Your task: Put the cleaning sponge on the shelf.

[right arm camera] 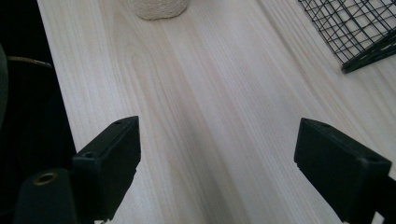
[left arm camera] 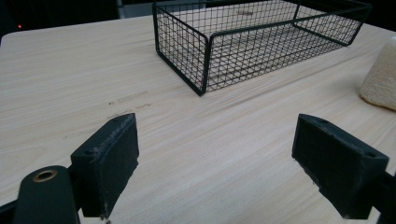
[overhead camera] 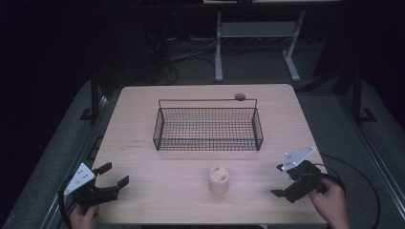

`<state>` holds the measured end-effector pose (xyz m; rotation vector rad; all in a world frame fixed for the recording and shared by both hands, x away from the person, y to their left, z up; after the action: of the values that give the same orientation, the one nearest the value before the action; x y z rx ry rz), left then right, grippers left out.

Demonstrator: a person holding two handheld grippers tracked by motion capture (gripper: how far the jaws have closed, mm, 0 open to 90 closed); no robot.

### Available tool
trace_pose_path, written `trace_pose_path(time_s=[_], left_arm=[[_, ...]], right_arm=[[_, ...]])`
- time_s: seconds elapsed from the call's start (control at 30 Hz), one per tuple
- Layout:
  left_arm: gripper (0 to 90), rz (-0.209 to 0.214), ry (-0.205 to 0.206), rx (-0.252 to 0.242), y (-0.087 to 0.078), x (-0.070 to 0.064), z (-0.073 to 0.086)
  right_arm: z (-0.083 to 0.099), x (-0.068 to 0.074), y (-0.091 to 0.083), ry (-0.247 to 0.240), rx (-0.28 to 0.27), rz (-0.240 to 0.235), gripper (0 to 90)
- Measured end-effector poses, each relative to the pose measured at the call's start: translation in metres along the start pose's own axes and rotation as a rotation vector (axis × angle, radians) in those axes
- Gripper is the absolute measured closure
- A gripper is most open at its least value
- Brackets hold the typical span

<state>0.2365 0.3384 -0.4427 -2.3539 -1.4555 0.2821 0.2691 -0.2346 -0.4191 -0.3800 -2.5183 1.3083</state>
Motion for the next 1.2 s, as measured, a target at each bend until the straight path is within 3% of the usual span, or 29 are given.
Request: trace_pose_path(time_s=[0.27,0.47,1.2], left_arm=[[13.9,0.002,0.0,-0.001,0.0,0.0,0.0],[13.9,0.001,-0.001,-0.001,0.0,0.0,0.0],[13.9,0.001,-0.005,-0.004,-0.001,0.001,0.0]], right_arm=[[-0.008,0.001,0.002,-0.022,0.016,-0.015,14.2],[-0.012,0.0,0.002,-0.01,0.016,0.011,14.4],[-0.035,0.005,0.006,-0.044,0.042,-0.044,14.4]])
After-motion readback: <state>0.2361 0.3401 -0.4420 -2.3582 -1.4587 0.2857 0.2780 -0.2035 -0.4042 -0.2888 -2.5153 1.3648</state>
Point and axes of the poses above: each handheld gripper's, and its own axes: y roughly forward along the jaws, z roughly out of its underside, x roughly to its left, the point moved 2 cm from there along y, roughly forward along the jaws, and after that the axes turned 8 degrees about -z, right-handed, at the moved point
